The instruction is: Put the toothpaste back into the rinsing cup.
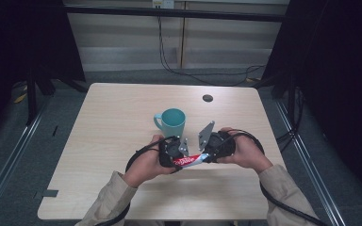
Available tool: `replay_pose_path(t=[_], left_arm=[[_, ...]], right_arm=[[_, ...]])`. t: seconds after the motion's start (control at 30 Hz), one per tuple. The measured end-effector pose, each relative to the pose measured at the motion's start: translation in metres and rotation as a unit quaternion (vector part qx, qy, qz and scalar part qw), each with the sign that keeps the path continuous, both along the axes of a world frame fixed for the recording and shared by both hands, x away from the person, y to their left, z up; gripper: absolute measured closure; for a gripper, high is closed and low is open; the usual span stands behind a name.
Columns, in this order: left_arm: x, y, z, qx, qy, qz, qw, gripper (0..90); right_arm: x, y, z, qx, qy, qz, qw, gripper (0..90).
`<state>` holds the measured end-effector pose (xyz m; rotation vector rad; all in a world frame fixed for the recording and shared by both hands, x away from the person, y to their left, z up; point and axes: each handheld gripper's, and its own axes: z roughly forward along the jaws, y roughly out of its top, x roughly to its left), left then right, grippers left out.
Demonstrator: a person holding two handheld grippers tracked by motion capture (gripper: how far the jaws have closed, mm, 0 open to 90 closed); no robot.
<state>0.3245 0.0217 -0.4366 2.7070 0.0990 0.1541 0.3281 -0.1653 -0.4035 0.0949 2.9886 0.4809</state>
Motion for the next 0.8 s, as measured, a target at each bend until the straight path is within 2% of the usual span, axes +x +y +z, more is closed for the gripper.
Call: replay_pose_path(t=[0.07,0.13,0.2,0.43,0.5,0.57,0.73,0.8], left_arm=[[0.0,0.0,0.0,0.004,0.012,-0.002,0.9999,62.3],[0.0,0.001,0.0,0.006,0.014,0.0,0.9999,63.3],[-0.001,0.002,0.001,0.004,0.018,0.002,0.9998,64.6],[-0.003,0.005,0.003,0.004,0.01,0.007,0.9999,67.5],[-0.004,0.005,0.003,0.003,0.012,0.009,0.9999,68.2],[-0.004,0.006,0.002,0.006,0.013,0.01,0.9999,69.1],[-0.005,0.007,-0.004,0.017,0.016,0.008,0.9997,70.1],[-0.005,0.008,-0.005,0.007,0.02,0.011,0.9997,70.8]], right_arm=[[0.0,0.001,-0.001,0.001,0.005,0.001,1.0,71.2],[0.0,0.002,-0.002,0.003,0.003,0.01,0.9999,70.3],[-0.001,0.002,-0.003,0.005,0.001,0.004,1.0,69.1],[-0.001,0.001,-0.009,0.019,0.003,0.0,0.9998,65.0],[-0.001,0.0,-0.01,0.021,0.004,-0.012,0.9997,62.0],[0.0,-0.001,-0.012,0.022,0.007,-0.02,0.9995,53.5],[0.002,-0.006,-0.009,0.033,-0.001,-0.038,0.9987,42.4],[0.002,-0.008,-0.008,0.032,-0.002,-0.04,0.9987,41.0]])
